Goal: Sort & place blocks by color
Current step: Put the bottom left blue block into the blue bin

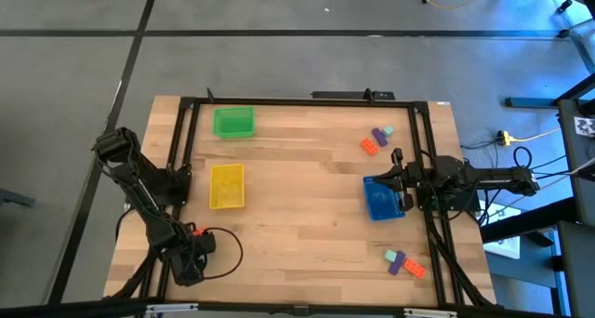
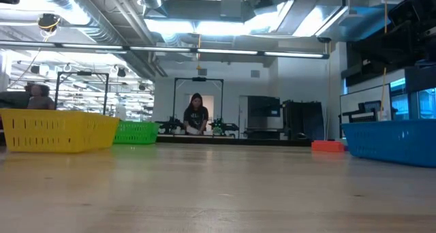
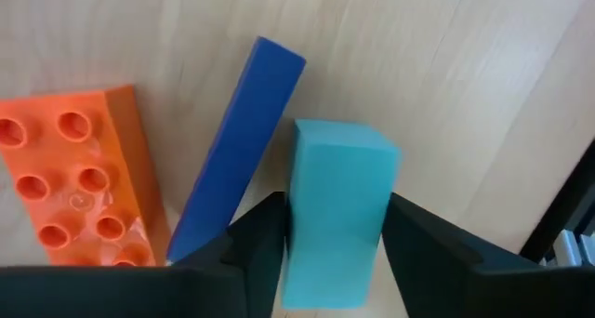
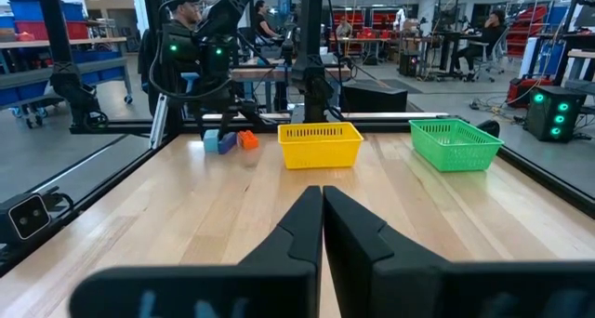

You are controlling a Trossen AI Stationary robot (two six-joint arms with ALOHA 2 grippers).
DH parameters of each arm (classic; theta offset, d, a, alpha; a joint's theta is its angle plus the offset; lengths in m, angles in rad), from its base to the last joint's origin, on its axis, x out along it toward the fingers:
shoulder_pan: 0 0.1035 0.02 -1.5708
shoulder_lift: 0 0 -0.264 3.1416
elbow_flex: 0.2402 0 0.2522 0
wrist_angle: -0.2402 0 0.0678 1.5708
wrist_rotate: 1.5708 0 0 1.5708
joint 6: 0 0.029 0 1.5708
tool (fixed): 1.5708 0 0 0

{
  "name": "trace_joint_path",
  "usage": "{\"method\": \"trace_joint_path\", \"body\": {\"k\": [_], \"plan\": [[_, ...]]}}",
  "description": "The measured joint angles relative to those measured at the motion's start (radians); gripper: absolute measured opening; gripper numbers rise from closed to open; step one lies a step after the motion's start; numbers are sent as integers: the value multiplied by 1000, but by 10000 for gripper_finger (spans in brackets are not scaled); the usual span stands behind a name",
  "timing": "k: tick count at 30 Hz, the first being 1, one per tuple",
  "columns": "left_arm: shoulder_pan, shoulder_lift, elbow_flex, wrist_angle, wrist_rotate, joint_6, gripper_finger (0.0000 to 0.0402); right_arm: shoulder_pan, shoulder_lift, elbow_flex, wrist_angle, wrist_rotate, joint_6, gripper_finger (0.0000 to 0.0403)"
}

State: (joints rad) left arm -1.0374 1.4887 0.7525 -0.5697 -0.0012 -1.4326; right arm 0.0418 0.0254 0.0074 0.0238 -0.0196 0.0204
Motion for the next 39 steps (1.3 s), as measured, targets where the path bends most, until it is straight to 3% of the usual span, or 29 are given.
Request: {"method": "trace_joint_path", "body": {"k": [5,15,20,26,32,36,39], "plan": [[0,-2,2,1,9,2,124,0,0,0,0,0,0,16],[0,-20,-1,-1,13,3,124,0,0,0,0,0,0,16],[0,-140,-1,2,12,8,124,0,0,0,0,0,0,16],[20,-388,-1,4,-18,48,124,0,0,0,0,0,0,16],[159,-604,0,-10,-187,193,124,0,0,0,0,0,0,16],[348,-690,0,14,-350,402,124,0,0,0,0,0,0,16],[513,-737,0,77,-396,617,124,0,0,0,0,0,0,16]]}}
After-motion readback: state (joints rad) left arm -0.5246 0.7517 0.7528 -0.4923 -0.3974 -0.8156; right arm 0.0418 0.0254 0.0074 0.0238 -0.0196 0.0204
